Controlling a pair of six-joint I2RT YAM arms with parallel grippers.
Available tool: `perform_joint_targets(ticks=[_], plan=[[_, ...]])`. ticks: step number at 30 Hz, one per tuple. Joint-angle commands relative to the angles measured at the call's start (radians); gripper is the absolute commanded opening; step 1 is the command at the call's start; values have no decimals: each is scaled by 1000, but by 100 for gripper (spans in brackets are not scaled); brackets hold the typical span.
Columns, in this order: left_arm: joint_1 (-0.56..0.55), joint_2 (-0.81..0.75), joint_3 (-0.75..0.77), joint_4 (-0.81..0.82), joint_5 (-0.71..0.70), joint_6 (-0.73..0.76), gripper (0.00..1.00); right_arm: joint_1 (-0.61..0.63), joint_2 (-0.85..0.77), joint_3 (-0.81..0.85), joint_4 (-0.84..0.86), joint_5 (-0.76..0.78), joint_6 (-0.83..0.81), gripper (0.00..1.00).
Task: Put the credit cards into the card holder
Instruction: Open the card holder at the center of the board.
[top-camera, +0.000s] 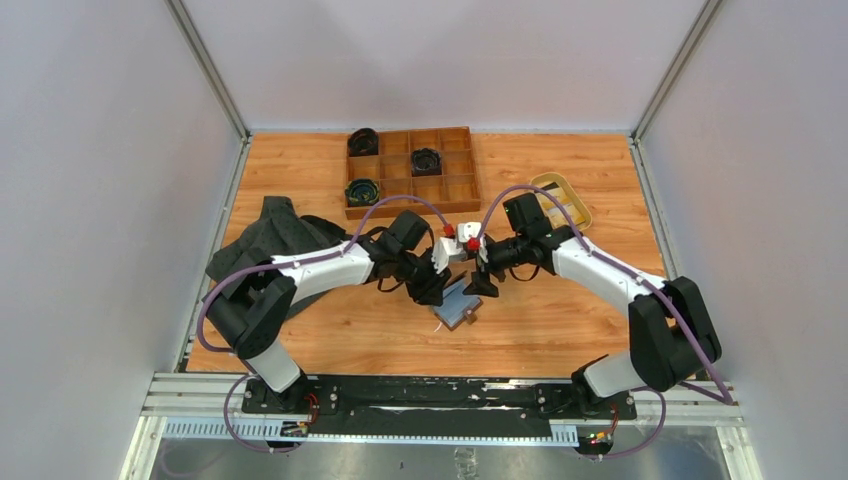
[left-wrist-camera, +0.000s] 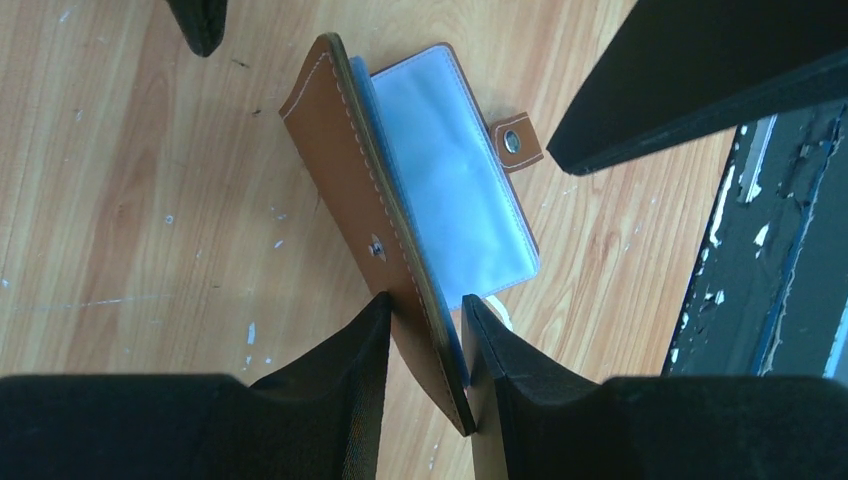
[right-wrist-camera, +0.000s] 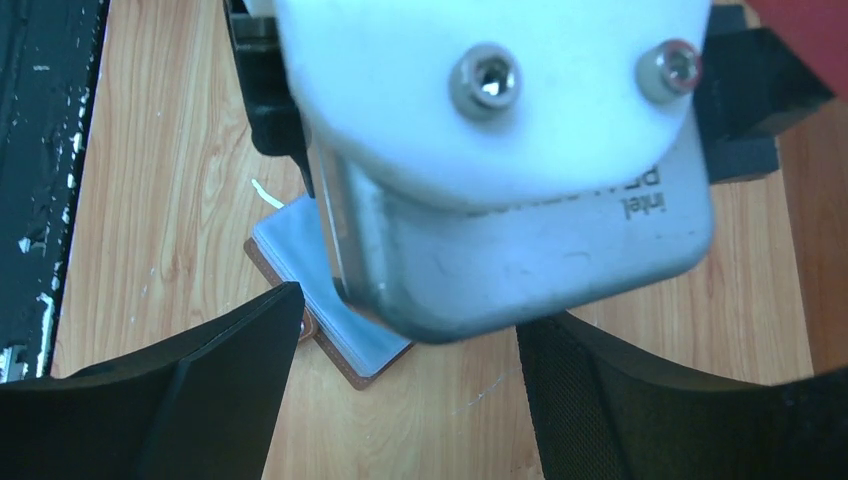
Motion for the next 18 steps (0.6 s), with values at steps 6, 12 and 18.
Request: perform_joint_targets(ticks=[6, 12, 18], plan=[[-8, 12, 19, -68, 8, 95, 32, 4, 39, 5, -22, 5, -150, 78], [-7, -1, 9, -59, 4, 92, 31, 59, 78, -6, -8, 57, -204, 64], [17, -29, -19, -13, 34, 36, 30, 88, 98, -11, 37, 89, -206, 45]])
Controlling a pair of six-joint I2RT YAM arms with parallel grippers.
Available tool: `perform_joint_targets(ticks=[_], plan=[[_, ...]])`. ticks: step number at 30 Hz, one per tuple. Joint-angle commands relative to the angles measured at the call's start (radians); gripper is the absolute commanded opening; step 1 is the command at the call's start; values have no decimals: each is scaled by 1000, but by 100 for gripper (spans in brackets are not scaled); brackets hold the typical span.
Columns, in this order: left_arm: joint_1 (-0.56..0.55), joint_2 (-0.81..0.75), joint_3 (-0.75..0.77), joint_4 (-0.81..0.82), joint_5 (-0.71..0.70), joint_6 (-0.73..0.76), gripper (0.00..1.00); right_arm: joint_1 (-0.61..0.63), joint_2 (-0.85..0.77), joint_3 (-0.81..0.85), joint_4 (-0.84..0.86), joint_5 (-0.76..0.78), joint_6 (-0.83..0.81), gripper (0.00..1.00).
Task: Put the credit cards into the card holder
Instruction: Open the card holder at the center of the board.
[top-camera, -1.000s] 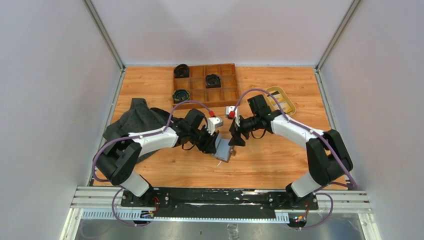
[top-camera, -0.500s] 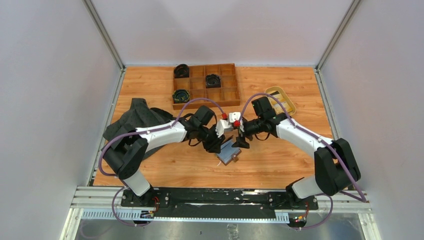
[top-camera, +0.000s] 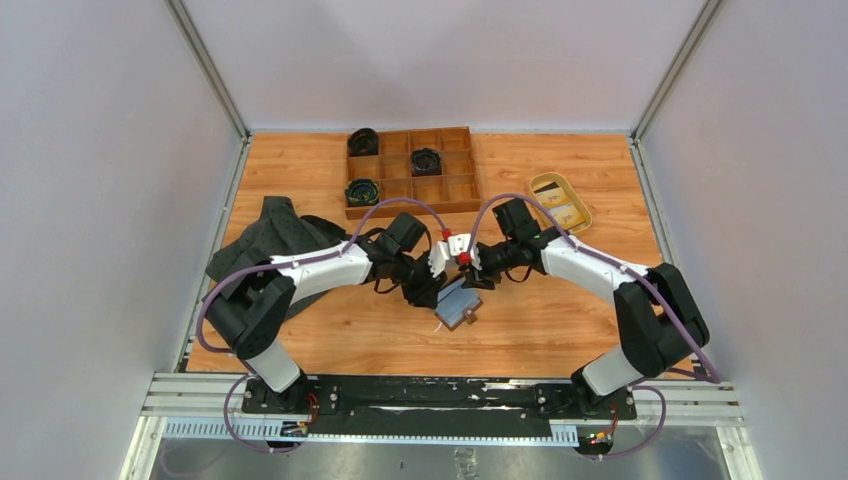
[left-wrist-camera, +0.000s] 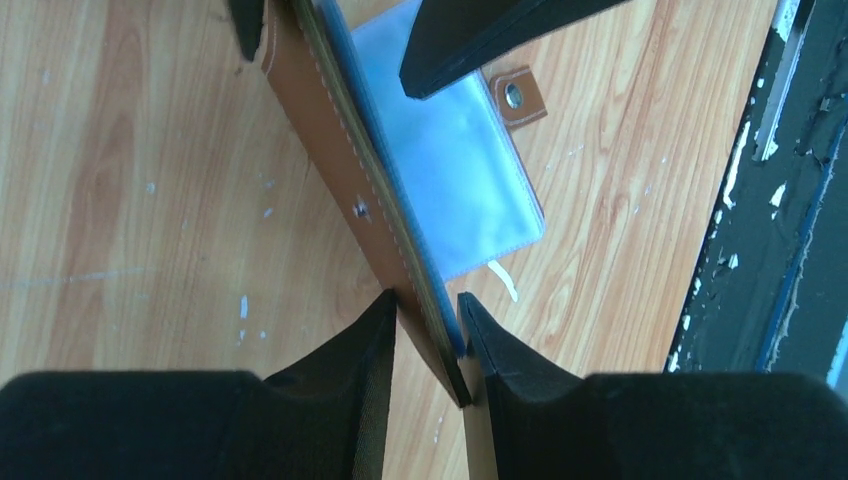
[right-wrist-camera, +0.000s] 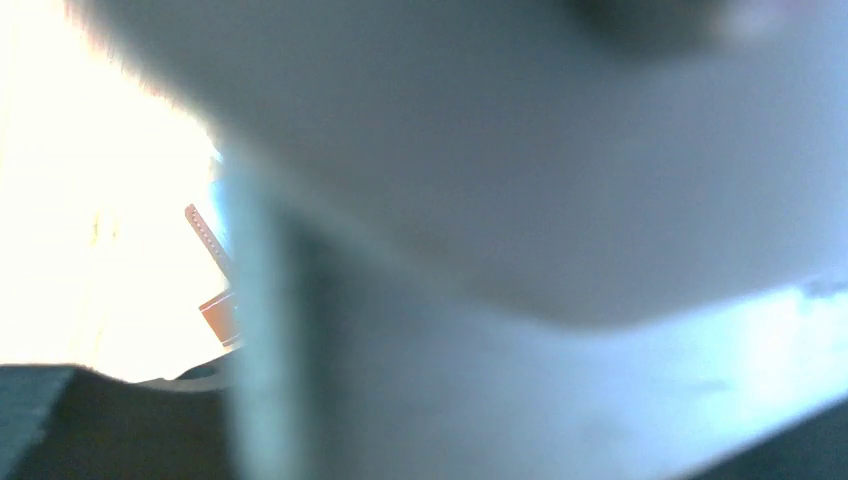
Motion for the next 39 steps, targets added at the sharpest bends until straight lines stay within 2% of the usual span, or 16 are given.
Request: perform_joint_targets(ticks=[1, 5, 7, 8, 13, 17, 20, 21, 23, 24, 26, 29, 33, 39], plan=[[18, -34, -22, 50, 31, -52, 31, 54, 22, -9, 30, 24, -45, 41], [25, -58, -52, 99, 35, -96, 36, 57, 22, -15, 47, 24, -37, 20], [29, -76, -70, 119, 25, -119, 39, 56, 16, -17, 46, 23, -37, 3], [31, -87, -80, 127, 17, -133, 40, 56, 12, -19, 45, 24, -37, 1], [56, -216, -165, 173, -92, -218, 46, 40, -44, -46, 13, -9, -49, 0], [59, -439, -280, 257, -224, -309, 57, 10, -88, -41, 17, 7, 94, 0], [59, -594, -361, 334, -306, -399, 70, 2, -90, -29, 32, 42, 274, 0], [59, -638, -385, 354, -339, -443, 77, 1, -89, -29, 39, 54, 334, 0], [59, -709, -425, 380, -409, -550, 98, 2, -92, -33, 52, 83, 452, 0], [59, -739, -445, 387, -456, -622, 100, 2, -93, -34, 54, 106, 503, 0], [60, -787, -483, 400, -500, -747, 100, 2, -97, -31, 45, 139, 572, 0], [59, -825, -563, 483, -417, -895, 99, 3, -103, -41, 31, 158, 630, 0], [52, -824, -671, 663, -328, -1103, 86, 3, -96, -53, 52, 170, 626, 0], [-64, -783, -716, 727, -455, -1209, 72, 2, -64, -43, 51, 161, 613, 0]])
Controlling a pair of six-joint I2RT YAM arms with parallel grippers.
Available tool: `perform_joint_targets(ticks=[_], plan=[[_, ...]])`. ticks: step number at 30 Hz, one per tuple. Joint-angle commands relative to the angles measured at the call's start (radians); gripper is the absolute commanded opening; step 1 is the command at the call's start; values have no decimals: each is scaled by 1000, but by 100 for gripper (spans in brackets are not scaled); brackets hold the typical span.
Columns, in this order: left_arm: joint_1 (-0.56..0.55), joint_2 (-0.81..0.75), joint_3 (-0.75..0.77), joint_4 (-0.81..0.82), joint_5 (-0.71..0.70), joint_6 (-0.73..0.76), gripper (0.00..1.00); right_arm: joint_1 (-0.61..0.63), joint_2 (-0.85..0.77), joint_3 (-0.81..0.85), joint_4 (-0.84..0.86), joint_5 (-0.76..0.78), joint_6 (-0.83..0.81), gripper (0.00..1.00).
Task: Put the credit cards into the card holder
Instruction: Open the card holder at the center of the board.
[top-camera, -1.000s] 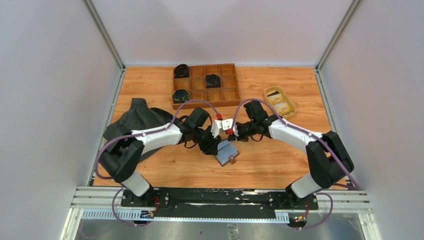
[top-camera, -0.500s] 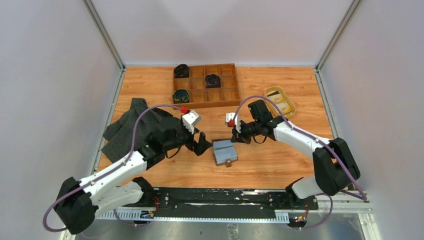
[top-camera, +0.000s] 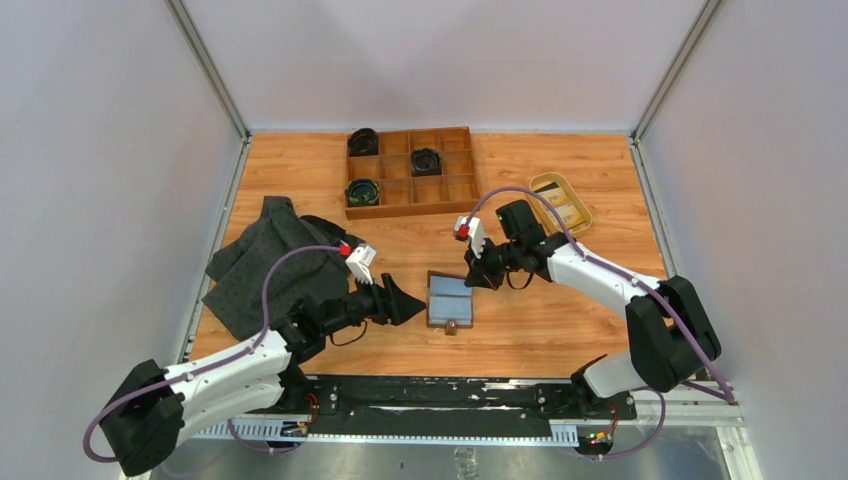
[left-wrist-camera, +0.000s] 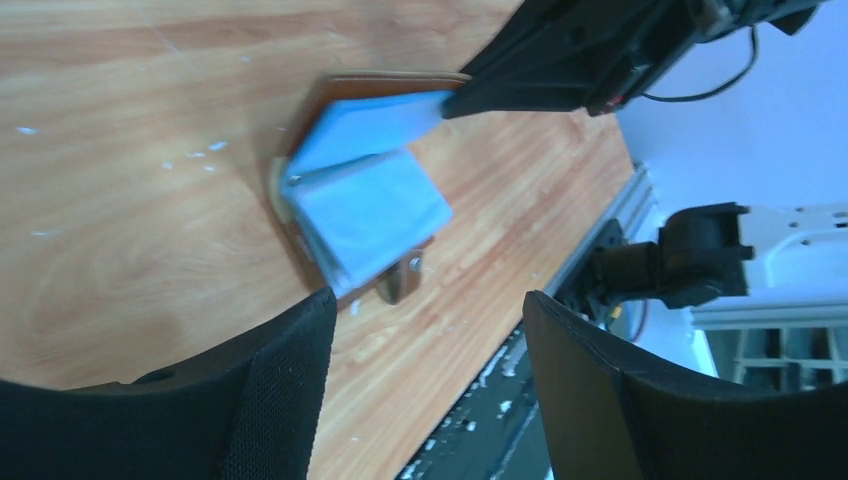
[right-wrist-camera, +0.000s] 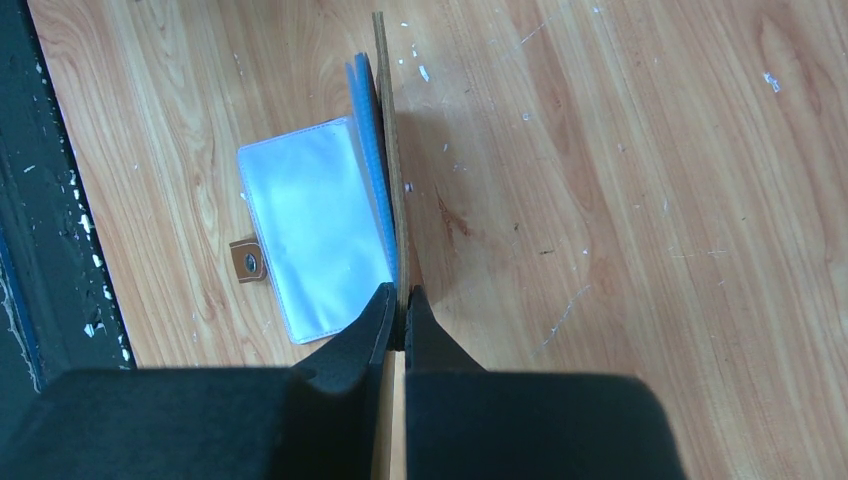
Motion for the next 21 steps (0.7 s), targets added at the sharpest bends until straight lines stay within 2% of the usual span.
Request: perform_joint_targets(ticks=[1, 7, 21], plan=[[-71, 35, -7, 128, -84, -157, 68, -9, 13, -2, 6, 1, 21, 0], [-119, 77, -27, 165, -187, -229, 55, -9, 19, 0, 5, -11, 9, 0], [-139, 298, 26, 218, -207, -238, 58, -10, 33, 4, 0, -27, 2, 0]])
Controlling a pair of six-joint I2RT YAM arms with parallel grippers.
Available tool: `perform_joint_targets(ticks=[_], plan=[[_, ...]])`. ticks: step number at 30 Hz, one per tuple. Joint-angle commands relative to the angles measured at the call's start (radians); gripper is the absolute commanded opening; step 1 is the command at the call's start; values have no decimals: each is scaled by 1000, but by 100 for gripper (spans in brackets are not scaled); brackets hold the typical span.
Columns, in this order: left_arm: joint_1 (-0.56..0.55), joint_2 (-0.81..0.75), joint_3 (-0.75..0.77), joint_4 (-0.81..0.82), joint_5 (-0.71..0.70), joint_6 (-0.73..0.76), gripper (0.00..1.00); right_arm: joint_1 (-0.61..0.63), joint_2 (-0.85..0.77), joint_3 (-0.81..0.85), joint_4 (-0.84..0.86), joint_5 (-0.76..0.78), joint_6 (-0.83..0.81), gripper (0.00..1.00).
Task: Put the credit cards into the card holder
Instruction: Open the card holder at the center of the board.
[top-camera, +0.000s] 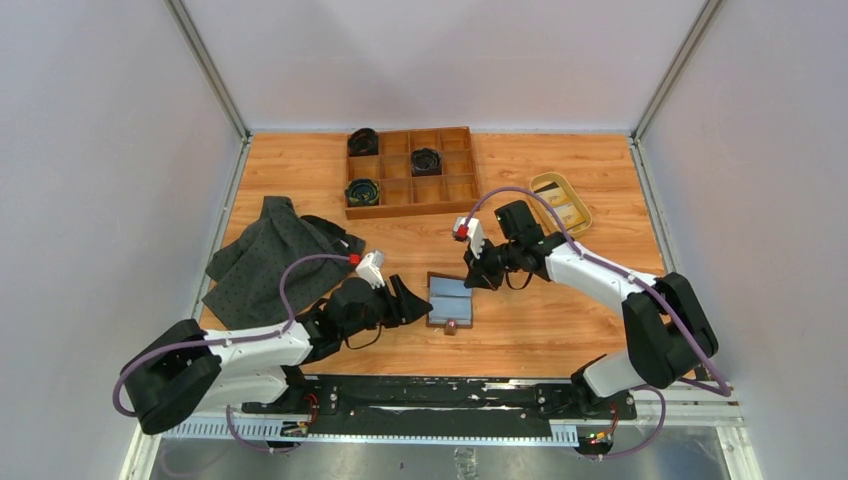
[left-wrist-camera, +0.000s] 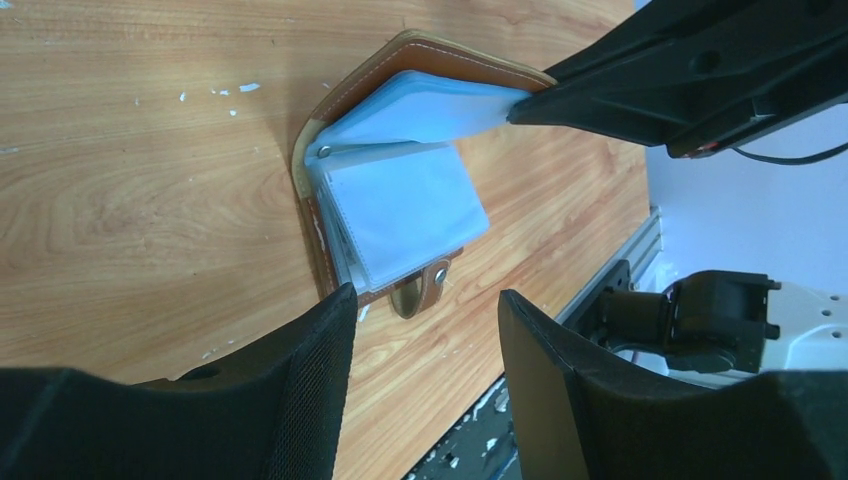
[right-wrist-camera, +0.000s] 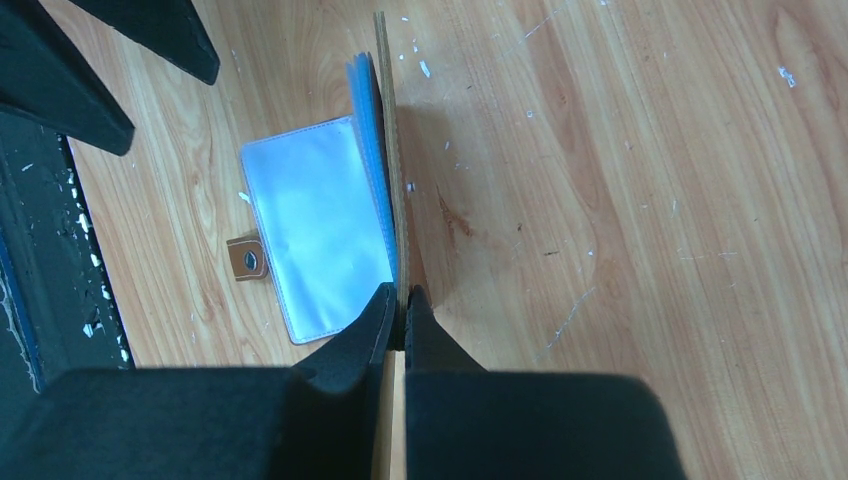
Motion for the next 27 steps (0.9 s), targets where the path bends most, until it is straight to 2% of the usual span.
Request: perform_joint_targets(ticks=[1, 12, 27], plan=[[-7, 55, 33, 67, -28, 2, 58, -10, 15, 4, -5, -26, 1, 0], [-7, 196, 88, 117, -7, 13, 59, -9, 16, 2, -8, -31, -2, 0], [-7, 228, 93, 116, -6, 26, 59, -9, 15, 4, -12, -33, -11, 0]])
